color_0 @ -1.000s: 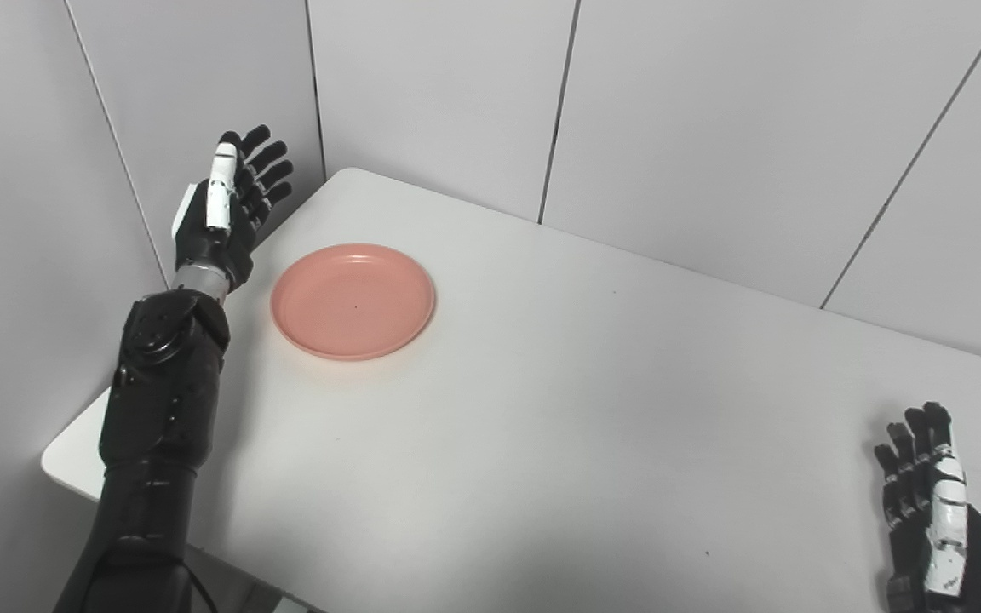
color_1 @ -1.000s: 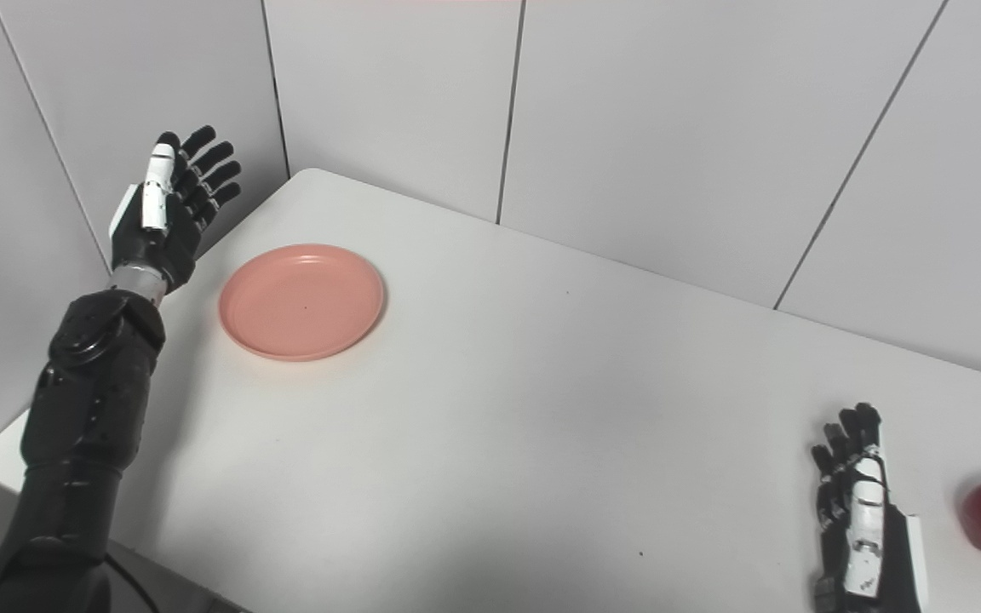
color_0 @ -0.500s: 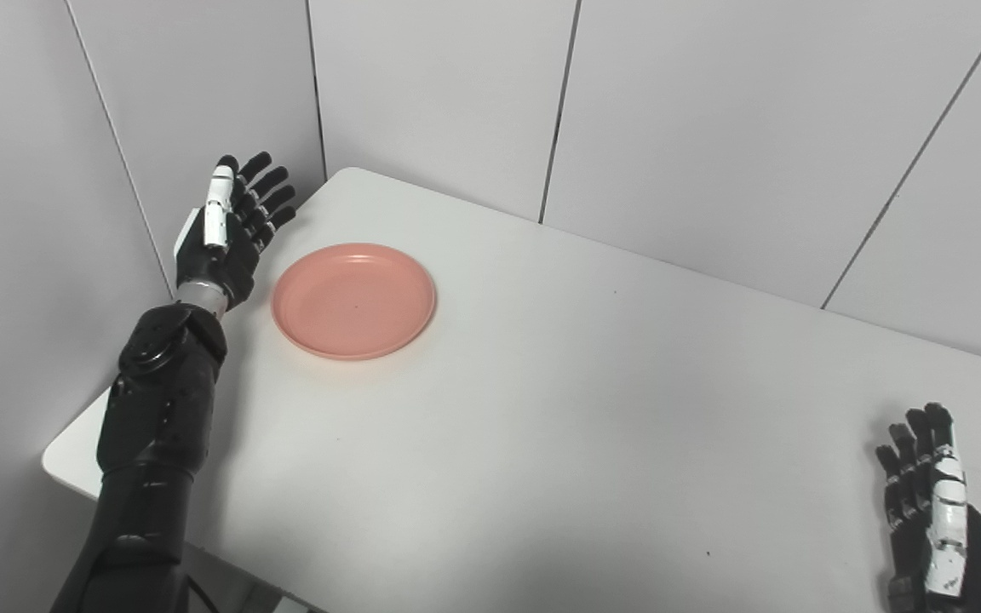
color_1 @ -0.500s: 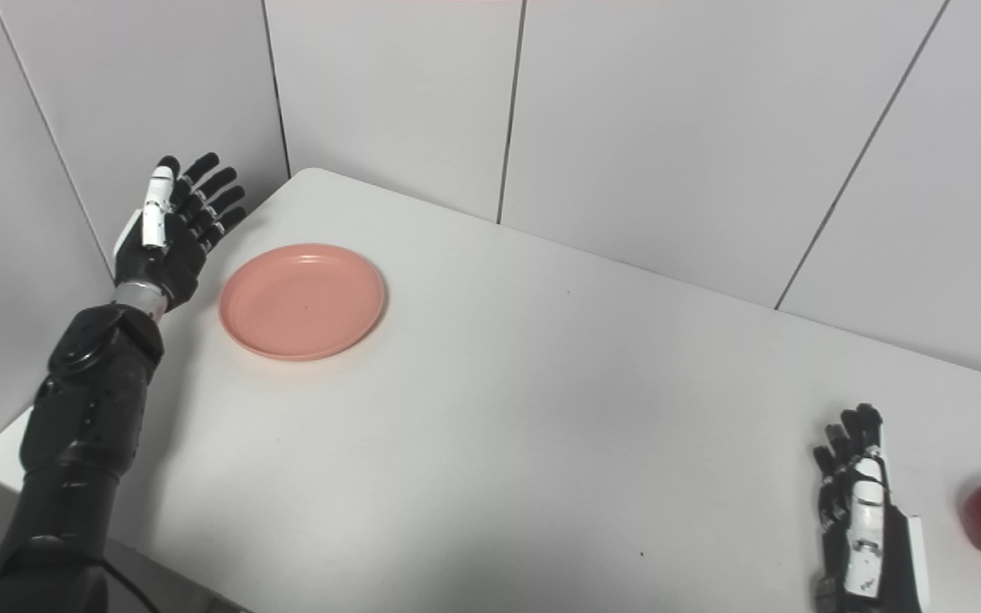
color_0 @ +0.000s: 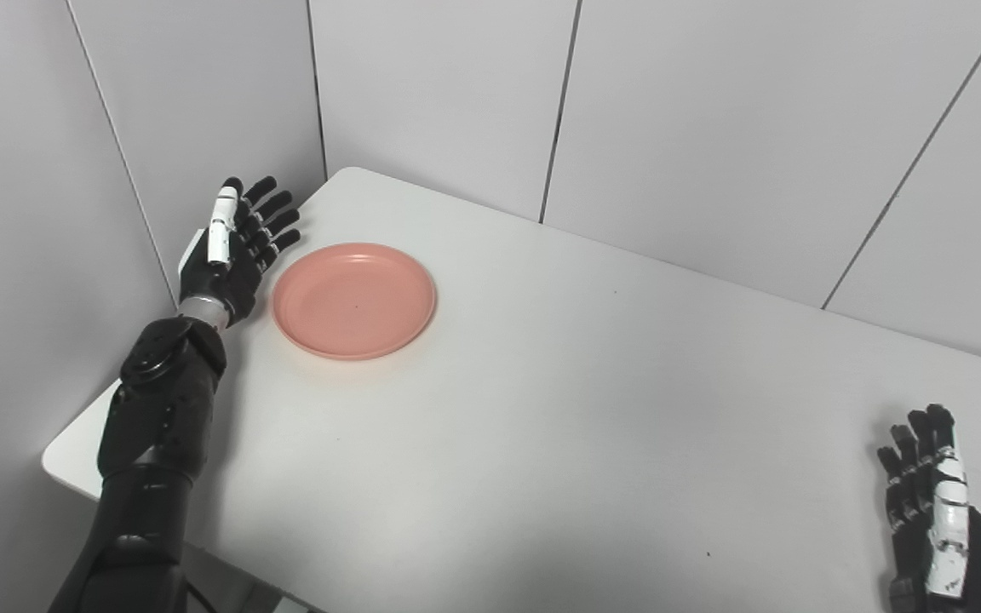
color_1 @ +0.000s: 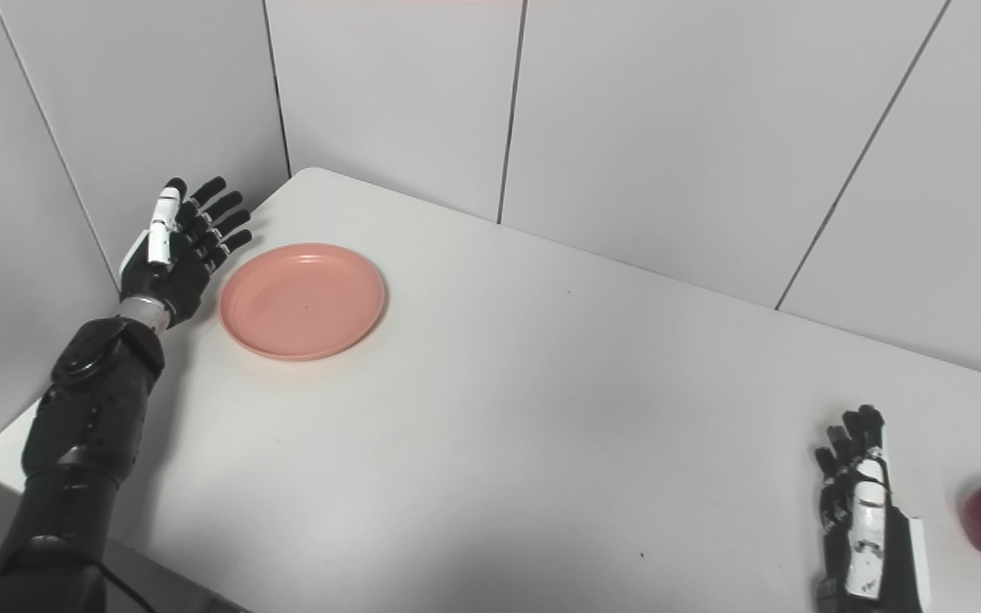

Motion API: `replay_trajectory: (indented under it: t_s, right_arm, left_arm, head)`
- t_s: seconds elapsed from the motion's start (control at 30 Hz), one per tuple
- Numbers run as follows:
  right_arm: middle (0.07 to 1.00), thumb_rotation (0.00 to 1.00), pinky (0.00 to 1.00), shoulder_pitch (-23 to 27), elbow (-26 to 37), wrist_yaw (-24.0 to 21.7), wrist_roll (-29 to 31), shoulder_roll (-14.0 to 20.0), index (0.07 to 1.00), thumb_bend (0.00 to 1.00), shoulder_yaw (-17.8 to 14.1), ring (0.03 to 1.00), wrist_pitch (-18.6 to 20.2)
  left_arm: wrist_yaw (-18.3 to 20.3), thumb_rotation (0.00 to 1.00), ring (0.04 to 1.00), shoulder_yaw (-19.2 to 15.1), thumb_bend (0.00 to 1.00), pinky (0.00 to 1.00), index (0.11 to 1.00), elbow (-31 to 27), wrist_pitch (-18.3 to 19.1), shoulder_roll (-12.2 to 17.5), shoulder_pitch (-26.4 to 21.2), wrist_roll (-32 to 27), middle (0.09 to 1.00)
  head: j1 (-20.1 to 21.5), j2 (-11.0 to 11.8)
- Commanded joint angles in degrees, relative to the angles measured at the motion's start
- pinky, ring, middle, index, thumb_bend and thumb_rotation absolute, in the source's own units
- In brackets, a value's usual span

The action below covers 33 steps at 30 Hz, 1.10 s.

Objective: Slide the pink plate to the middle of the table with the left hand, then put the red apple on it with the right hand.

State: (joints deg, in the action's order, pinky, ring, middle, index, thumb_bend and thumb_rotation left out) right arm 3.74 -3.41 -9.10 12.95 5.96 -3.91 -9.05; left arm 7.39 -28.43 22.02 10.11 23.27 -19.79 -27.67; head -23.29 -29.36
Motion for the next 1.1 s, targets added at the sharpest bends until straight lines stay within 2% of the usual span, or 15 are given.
replay_trajectory:
  t_s: [0.0,0.63,1.07]
  right_arm:
    - [1.000,1.00,1.00,-3.87,-2.63,0.07,0.14,-0.30,1.000,0.13,-0.07,1.000,1.69]
    - [1.000,1.00,1.00,-3.92,-2.53,-0.08,0.35,-0.23,1.000,0.12,-0.10,1.000,1.80]
    - [1.000,1.00,1.00,-3.98,-2.28,-0.13,0.43,-0.26,1.000,0.12,-0.14,1.000,1.76]
  left_arm:
    - [0.11,1.00,0.852,-0.33,0.33,0.85,0.835,-0.99,-2.37,1.98,-1.94,0.07,0.851]
    - [1.19,1.00,0.879,-0.72,0.35,0.90,0.854,2.13,-2.22,1.87,-2.18,-0.72,0.874]
    - [3.13,1.00,0.877,-0.20,0.32,0.89,0.855,7.73,-4.40,2.27,-3.11,-0.12,0.877]
  head:
    - [-0.12,-0.04]
    - [-0.32,-0.06]
    - [-0.18,-0.01]
